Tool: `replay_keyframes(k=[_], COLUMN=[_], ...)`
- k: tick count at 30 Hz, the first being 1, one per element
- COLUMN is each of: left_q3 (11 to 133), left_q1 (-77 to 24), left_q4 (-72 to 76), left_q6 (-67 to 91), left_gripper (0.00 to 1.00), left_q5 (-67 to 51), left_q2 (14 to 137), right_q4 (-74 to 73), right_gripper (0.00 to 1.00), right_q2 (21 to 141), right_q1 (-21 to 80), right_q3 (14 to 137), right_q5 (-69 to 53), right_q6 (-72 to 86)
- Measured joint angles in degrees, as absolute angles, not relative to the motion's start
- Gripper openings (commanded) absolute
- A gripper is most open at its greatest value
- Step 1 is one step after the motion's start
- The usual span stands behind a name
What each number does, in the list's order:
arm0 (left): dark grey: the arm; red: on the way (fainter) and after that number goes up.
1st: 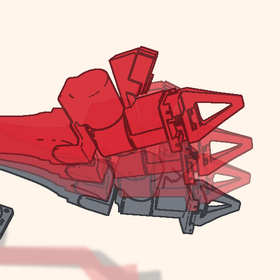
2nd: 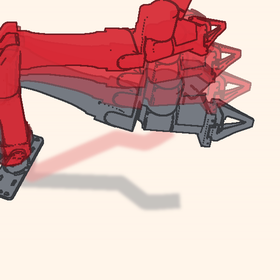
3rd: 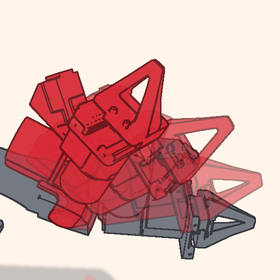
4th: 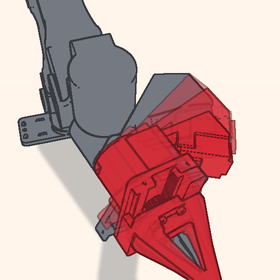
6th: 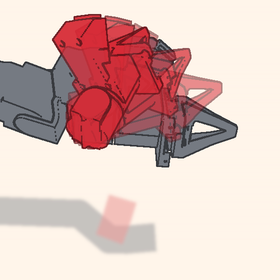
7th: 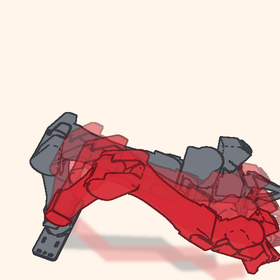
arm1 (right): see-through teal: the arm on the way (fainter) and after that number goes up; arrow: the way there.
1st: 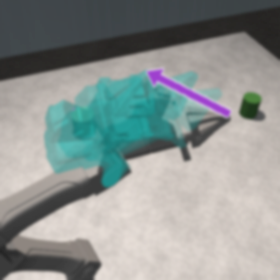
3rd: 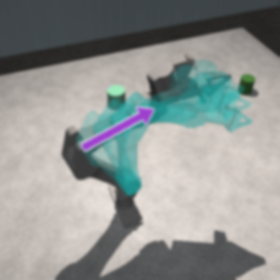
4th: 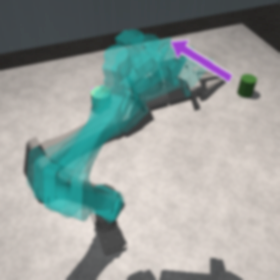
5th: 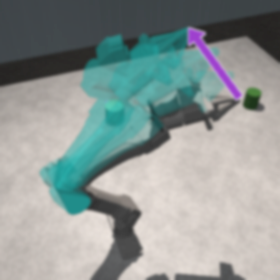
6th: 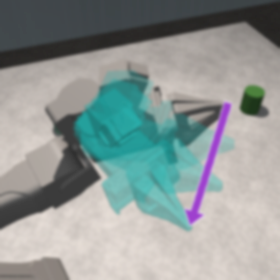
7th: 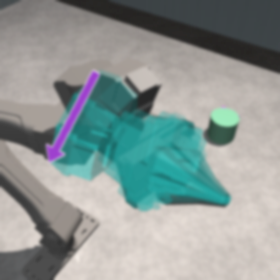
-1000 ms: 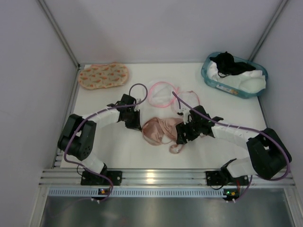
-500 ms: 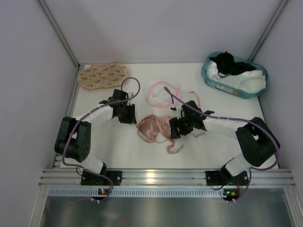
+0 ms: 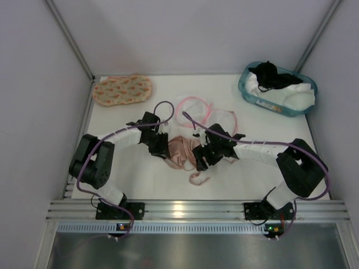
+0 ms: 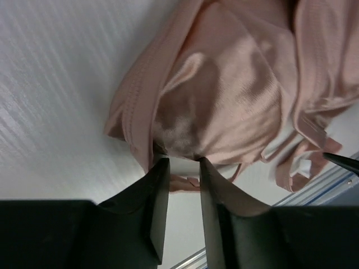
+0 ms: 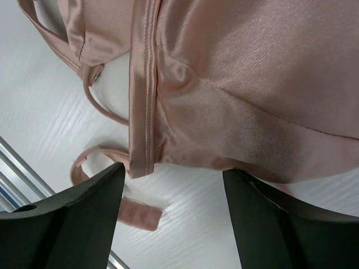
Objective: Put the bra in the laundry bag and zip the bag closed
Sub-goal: Adjust the bra at the center of the board, then pick up the bra from the center of the board.
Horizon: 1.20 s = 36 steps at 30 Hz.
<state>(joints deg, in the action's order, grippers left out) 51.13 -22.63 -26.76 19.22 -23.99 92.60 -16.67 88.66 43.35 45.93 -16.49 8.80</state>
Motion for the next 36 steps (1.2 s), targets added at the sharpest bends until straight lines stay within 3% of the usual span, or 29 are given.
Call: replay_keyframes(k=[5,8,14,21,27,36], left_q3=[53.58,56.10,61.65,60.86,55.11,52.82], left_q1=[-22.17,-21.82,-20.64,-20.51,-20.51,-20.51], left_q4=[-28.53,-28.60,-28.56,-28.32,-28.67,-29.08], left_q6=[19.25,17.78,11.70,8.93,14.00,18.33], left_gripper=[0.18,0.18,0.39,0.48,0.50,0.49], left_q5=[-19.97,-16.36,-7.25,-6.02,-9.19,-6.98], left_q2=[95.81,96.31,97.03,92.40,83.70,89.69], right_q4=[-18.28,-18.61,-20.21,-24.91,-24.53,-22.55], right_gripper=[0.68,0.65,0.64,0.69,0.73,0.72], right_q2=[93.10,94.54,96.47,94.11,89.08,93.56], right_q1=[42.17,39.88,33.10,32.69,41.74,43.70], right_q3=[50.74,52.34,55.57,55.55,53.32,52.64], right_q5=[-16.12,-16.12,-13.17,-14.00,-14.61,-12.32], right_q6=[9.41,9.74,9.10,10.83,14.87,18.85])
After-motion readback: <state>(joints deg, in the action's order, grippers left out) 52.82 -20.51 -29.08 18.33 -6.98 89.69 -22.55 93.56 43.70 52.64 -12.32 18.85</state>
